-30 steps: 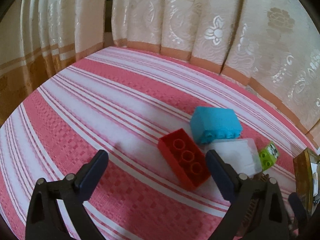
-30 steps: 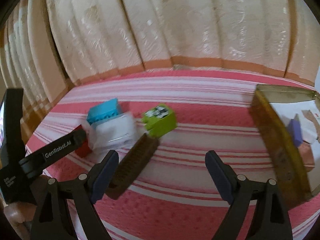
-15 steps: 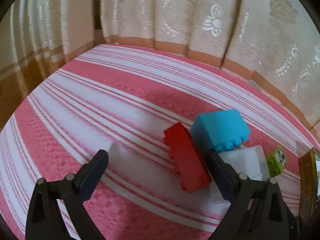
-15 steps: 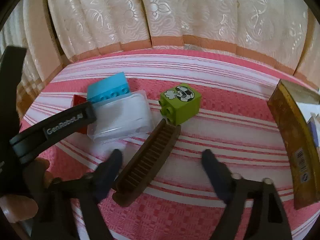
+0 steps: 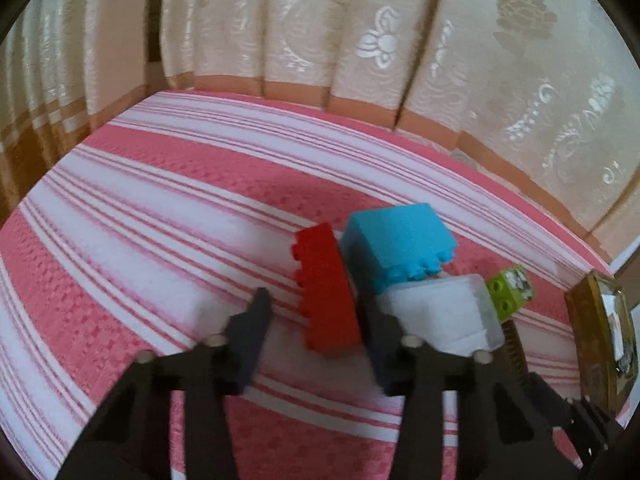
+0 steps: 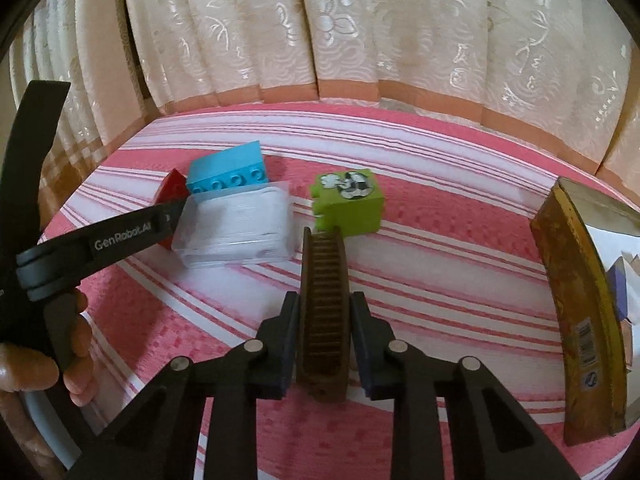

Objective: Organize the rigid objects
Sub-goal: 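Grasp the red Lego brick with the left gripper, then carry the red brick into the gold tin with left while right carries the comb there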

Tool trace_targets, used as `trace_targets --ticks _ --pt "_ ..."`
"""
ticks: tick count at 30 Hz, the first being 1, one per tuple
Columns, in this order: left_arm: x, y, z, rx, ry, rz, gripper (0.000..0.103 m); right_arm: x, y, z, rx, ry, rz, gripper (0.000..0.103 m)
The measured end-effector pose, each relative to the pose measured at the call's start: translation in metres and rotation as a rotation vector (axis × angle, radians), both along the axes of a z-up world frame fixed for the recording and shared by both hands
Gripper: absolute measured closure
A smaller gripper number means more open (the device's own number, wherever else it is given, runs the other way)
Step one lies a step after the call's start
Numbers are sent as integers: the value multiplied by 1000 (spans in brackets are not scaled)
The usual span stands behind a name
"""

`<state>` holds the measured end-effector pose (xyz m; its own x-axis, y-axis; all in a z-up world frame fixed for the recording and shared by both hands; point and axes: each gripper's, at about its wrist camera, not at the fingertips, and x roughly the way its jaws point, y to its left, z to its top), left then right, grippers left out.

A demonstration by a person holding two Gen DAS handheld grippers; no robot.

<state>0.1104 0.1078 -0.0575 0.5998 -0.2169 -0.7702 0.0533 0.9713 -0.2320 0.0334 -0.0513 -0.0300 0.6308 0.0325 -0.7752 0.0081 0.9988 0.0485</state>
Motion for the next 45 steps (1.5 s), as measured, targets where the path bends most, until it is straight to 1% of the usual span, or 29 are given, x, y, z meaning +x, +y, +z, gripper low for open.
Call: trace_targets --ticks 1,6,8,12,16,20,25,27,29,31,37,41,45 --pt "1 -1 0 -12 4 -9 80 0 -2 0 4 -1 -3 76" --pt "1 3 7 -39 -1 2 82 -2 -14 2 37 -30 -32 76" --pt "-4 8 11 -65 -32 16 82 -5 -17 5 44 -54 -40 76" --pt "-13 14 22 -81 -102 44 82 -12 -19 16 60 -128 -35 76" --pt "-23 16 33 -84 -183 72 82 -24 -25 33 100 -244 -18 76" --pt "-31 14 41 -64 -245 87 82 -33 -26 45 66 -327 -18 76" --pt "-42 9 48 -32 -312 96 82 -38 -38 51 82 -361 -31 76" --pt "-48 5 52 -18 -339 100 82 -42 -45 54 75 -380 -53 76" --pt "-51 2 54 -20 -354 96 82 -44 -54 55 59 -395 -79 76" --pt "-53 -3 55 -19 -362 86 82 -46 -64 54 56 -396 -97 76" --pt "-64 -23 57 -20 -379 45 82 -50 -86 53 98 -393 -120 76" --pt "-74 -36 59 -36 -389 27 82 -57 -90 56 106 -418 -109 76" --pt "-83 -50 62 -49 -400 9 82 -67 -95 59 95 -449 -103 75"
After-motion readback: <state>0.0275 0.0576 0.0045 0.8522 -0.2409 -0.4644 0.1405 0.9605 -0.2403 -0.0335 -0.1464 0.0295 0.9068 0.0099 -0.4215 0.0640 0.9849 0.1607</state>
